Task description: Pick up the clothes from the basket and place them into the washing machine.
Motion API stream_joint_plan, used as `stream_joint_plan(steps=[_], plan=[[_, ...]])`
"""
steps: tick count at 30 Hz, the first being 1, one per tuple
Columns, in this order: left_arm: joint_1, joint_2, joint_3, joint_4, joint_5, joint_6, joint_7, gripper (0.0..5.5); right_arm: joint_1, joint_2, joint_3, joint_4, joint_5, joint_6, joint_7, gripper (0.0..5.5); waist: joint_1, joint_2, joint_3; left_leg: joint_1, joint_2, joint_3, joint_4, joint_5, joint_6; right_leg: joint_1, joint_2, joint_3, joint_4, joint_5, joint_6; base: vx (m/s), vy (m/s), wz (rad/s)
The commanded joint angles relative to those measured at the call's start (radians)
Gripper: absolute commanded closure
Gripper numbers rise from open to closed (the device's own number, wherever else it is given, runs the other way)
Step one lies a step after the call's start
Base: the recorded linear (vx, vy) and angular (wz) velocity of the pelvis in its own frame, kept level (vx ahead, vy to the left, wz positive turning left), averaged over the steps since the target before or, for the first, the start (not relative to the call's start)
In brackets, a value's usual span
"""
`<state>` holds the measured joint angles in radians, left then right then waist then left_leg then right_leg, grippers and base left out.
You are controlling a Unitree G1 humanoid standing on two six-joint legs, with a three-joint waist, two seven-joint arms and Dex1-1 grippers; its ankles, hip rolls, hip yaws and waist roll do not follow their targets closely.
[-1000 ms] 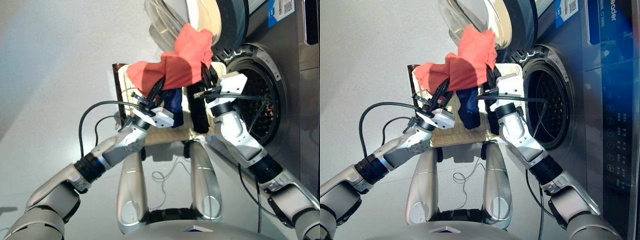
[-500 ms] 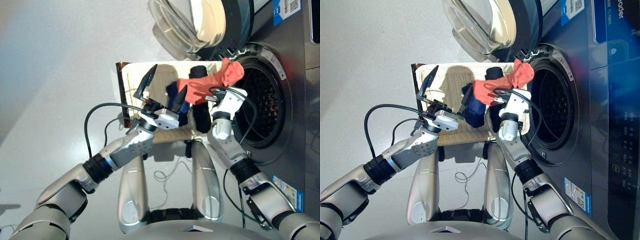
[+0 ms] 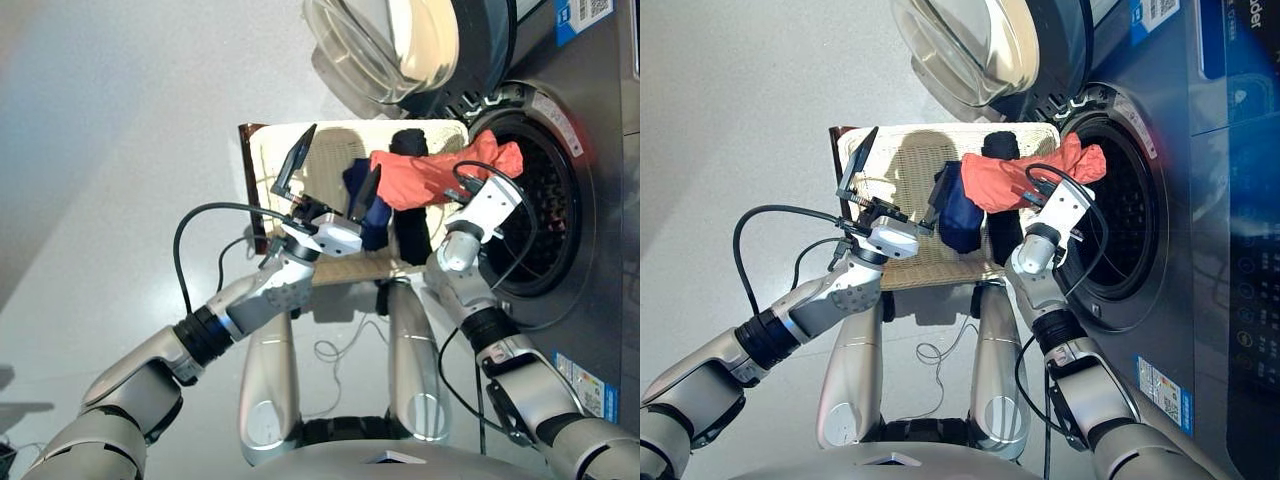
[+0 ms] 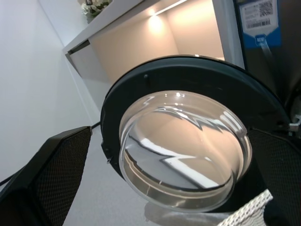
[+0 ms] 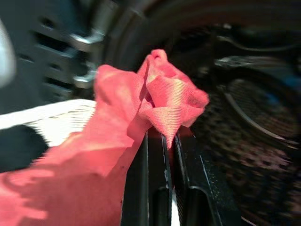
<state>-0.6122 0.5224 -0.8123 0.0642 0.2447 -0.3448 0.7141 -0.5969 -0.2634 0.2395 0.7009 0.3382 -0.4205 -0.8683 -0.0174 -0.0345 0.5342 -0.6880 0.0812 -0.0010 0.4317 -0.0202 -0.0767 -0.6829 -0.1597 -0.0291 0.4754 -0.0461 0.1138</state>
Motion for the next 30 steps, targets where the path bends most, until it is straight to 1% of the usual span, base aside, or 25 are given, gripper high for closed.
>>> stream_joint_plan(steps=[1,2,3,5,7,9,10,13,16,18,19,23,24,25,26,29,30], plan=[[-0.032,-0.029,-0.011,-0.107,-0.023,-0.082,0.024,0.0,-0.066,-0.116,-0.119,0.004,-0.073,-0.031,-0.097,5.5,0.003,0.058,-0.014,0.001,-0.031,0.033,0.026,-0.034,0.017,-0.024,-0.004,0.011,0.0,0.018,0.017,0.0,0.0,0.0],[-0.033,-0.029,-0.012,-0.114,-0.034,-0.084,0.025,0.0,-0.094,-0.127,-0.153,0.043,-0.04,-0.04,-0.124,5.5,0.004,0.06,-0.014,-0.006,-0.031,0.031,0.034,-0.038,0.016,-0.028,-0.005,0.011,0.004,0.014,0.017,0.0,0.0,0.0],[-0.036,-0.027,-0.016,-0.126,-0.047,-0.082,0.03,0.0,-0.129,-0.146,-0.179,0.09,-0.003,-0.034,-0.148,5.5,0.007,0.064,-0.014,-0.013,-0.034,0.029,0.034,-0.037,0.017,-0.038,-0.005,0.012,0.009,0.014,0.017,0.0,0.0,0.0],[-0.042,-0.027,-0.021,-0.129,-0.053,-0.079,0.032,0.0,-0.162,-0.168,-0.199,0.135,0.029,-0.039,-0.159,5.5,0.009,0.068,-0.014,-0.024,-0.036,0.029,0.039,-0.038,0.017,-0.049,-0.006,0.013,0.016,0.012,0.017,0.0,0.0,0.0],[-0.047,-0.028,-0.03,-0.138,-0.07,-0.077,0.033,0.0,-0.201,-0.22,-0.21,0.227,0.051,-0.006,-0.179,5.5,0.016,0.075,-0.014,-0.047,-0.039,0.026,0.054,-0.041,0.016,-0.07,-0.008,0.014,0.031,0.008,0.015,0.0,0.0,0.0],[-0.054,-0.026,-0.027,-0.156,-0.072,-0.074,0.036,0.0,-0.22,-0.267,-0.213,0.272,0.041,0.024,-0.197,5.5,0.018,0.079,-0.014,-0.073,-0.04,0.023,0.071,-0.045,0.015,-0.092,-0.01,0.017,0.047,0.004,0.014,0.0,0.0,0.0],[-0.056,-0.026,-0.026,-0.158,-0.073,-0.073,0.036,0.0,-0.225,-0.27,-0.212,0.275,0.042,0.024,-0.195,5.5,0.019,0.082,-0.014,-0.079,-0.04,0.023,0.076,-0.047,0.016,-0.097,-0.009,0.017,0.052,0.002,0.015,0.0,0.0,0.0],[-0.063,-0.017,-0.014,-0.196,-0.074,-0.067,0.043,0.0,-0.25,-0.359,-0.207,0.353,0.036,0.078,-0.209,5.5,0.024,0.09,-0.014,-0.135,-0.044,0.016,0.12,-0.056,0.018,-0.158,-0.01,0.026,0.101,-0.006,0.01,-0.036,0.01,0.062],[-0.061,-0.009,-0.003,-0.221,-0.084,-0.057,0.055,0.0,-0.281,-0.413,-0.21,0.386,0.074,0.085,-0.208,5.5,0.025,0.094,-0.014,-0.191,-0.041,0.011,0.167,-0.067,0.019,-0.212,-0.014,0.03,0.146,-0.017,0.008,-0.017,0.001,0.038],[-0.059,-0.004,0.003,-0.232,-0.088,-0.056,0.058,0.0,-0.286,-0.434,-0.204,0.391,0.073,0.094,-0.205,5.5,0.025,0.095,-0.014,-0.209,-0.04,0.009,0.186,-0.074,0.019,-0.232,-0.014,0.032,0.167,-0.023,0.006,0.0,0.0,0.0],[-0.054,-0.003,0.011,-0.243,-0.091,-0.055,0.063,0.0,-0.288,-0.447,-0.2,0.393,0.07,0.099,-0.205,5.5,0.025,0.096,-0.014,-0.221,-0.04,0.01,0.206,-0.088,0.018,-0.245,-0.013,0.035,0.187,-0.036,0.004,0.0,0.0,0.0],[-0.049,0.01,0.036,-0.281,-0.091,-0.043,0.072,0.0,-0.309,-0.507,-0.187,0.417,0.064,0.123,-0.203,5.5,0.025,0.098,-0.014,-0.288,-0.037,0.009,0.26,-0.101,0.017,-0.312,-0.016,0.043,0.237,-0.047,0.001,0.0,0.0,0.0],[-0.047,0.012,0.039,-0.289,-0.094,-0.041,0.072,0.0,-0.312,-0.519,-0.182,0.423,0.064,0.129,-0.196,5.5,0.025,0.098,-0.014,-0.303,-0.036,0.007,0.267,-0.102,0.017,-0.328,-0.017,0.044,0.248,-0.048,0.0,-0.051,0.0,0.055],[-0.05,0.015,0.044,-0.296,-0.094,-0.04,0.072,0.0,-0.318,-0.53,-0.18,0.427,0.066,0.13,-0.193,5.5,0.023,0.098,-0.014,-0.317,-0.036,0.008,0.27,-0.094,0.017,-0.344,-0.018,0.044,0.251,-0.041,-0.001,0.0,0.0,0.0],[-0.046,0.018,0.046,-0.298,-0.095,-0.04,0.072,0.0,-0.318,-0.544,-0.177,0.435,0.069,0.132,-0.188,5.5,0.023,0.098,-0.014,-0.324,-0.036,0.008,0.286,-0.108,0.017,-0.354,-0.016,0.047,0.269,-0.053,-0.001,0.0,0.0,0.0],[-0.048,0.022,0.051,-0.301,-0.097,-0.037,0.069,0.0,-0.34,-0.579,-0.166,0.464,0.075,0.14,-0.185,5.5,0.021,0.095,-0.014,-0.355,-0.034,0.009,0.307,-0.113,0.017,-0.383,-0.015,0.049,0.286,-0.055,-0.001,0.0,0.0,0.0],[-0.05,0.026,0.056,-0.302,-0.098,-0.036,0.07,0.0,-0.346,-0.591,-0.17,0.472,0.084,0.144,-0.179,5.5,0.021,0.095,-0.014,-0.366,-0.036,0.008,0.303,-0.102,0.018,-0.396,-0.015,0.049,0.282,-0.045,-0.001,0.0,0.0,0.0]])
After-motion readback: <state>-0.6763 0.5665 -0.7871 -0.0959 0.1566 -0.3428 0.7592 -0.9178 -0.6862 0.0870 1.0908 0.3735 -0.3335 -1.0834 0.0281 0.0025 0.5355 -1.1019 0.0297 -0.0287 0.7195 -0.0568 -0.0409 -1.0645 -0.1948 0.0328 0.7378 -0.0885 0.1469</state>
